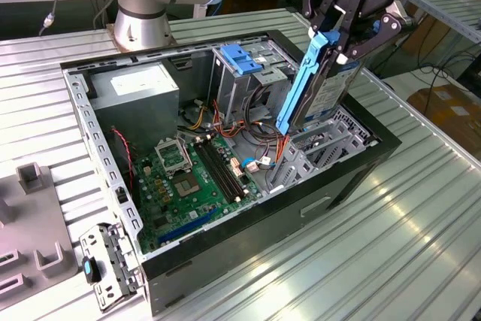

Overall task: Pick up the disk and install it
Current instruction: 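Insert the disk into the insertion slot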

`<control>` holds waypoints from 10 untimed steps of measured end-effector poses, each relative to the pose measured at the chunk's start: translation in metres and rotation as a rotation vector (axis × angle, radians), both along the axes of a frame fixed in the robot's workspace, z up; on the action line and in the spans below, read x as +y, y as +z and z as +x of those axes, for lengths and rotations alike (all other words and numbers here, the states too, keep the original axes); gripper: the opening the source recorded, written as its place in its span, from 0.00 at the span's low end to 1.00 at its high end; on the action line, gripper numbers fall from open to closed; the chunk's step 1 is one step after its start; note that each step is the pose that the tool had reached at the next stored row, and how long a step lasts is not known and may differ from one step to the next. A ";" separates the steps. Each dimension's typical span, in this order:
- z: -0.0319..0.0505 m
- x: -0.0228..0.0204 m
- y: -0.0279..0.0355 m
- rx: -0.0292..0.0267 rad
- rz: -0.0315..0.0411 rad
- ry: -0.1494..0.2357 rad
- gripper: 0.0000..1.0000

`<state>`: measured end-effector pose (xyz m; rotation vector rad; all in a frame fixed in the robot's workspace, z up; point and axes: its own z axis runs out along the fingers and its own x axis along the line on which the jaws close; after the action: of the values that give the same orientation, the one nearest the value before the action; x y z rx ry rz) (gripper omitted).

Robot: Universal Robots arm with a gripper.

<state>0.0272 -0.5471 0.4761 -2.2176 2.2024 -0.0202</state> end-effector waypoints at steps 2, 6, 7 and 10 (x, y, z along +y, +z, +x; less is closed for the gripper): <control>0.0030 -0.0002 -0.0003 0.0000 0.0002 0.000 0.37; 0.0112 -0.0004 -0.0004 0.0000 0.0000 0.000 0.37; 0.0134 -0.0004 -0.0005 0.0000 0.0000 0.000 0.37; 0.0166 -0.0004 -0.0005 0.0000 0.0001 -0.001 0.37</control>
<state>0.0438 -0.5475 0.4756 -2.2167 2.2033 -0.0202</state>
